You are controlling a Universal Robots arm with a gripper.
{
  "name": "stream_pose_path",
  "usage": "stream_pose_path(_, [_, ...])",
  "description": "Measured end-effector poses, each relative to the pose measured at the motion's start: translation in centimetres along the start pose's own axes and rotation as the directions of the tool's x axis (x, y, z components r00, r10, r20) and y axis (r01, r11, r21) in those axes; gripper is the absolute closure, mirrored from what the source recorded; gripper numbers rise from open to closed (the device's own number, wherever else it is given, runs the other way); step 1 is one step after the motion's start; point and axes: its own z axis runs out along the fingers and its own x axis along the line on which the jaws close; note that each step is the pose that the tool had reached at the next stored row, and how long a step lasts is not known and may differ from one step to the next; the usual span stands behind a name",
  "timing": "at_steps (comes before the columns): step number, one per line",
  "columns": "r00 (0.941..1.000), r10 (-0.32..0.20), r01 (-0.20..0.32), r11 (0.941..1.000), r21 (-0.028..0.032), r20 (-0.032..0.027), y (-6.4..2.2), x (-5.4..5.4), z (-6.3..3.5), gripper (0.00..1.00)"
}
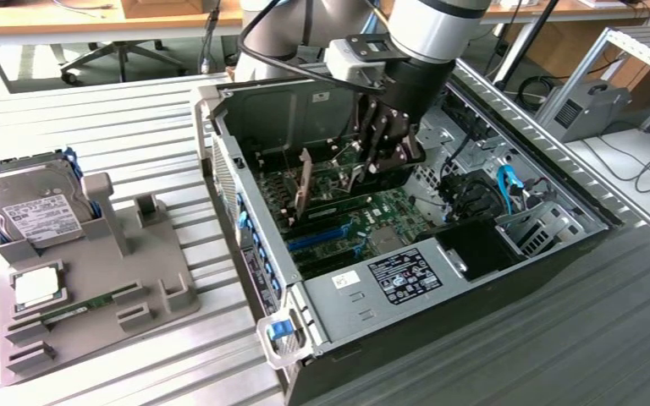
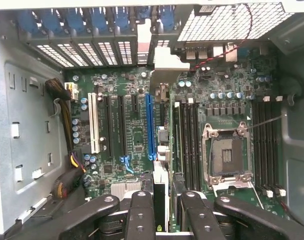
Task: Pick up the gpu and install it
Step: 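Insert the gpu into the slot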
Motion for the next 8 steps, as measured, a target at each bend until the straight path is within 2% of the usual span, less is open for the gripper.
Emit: stream_pose_path(8, [1.0, -0.004, 0.004, 1.0, -0.0002, -0.0016, -0.01, 0.19, 0.01, 0.74])
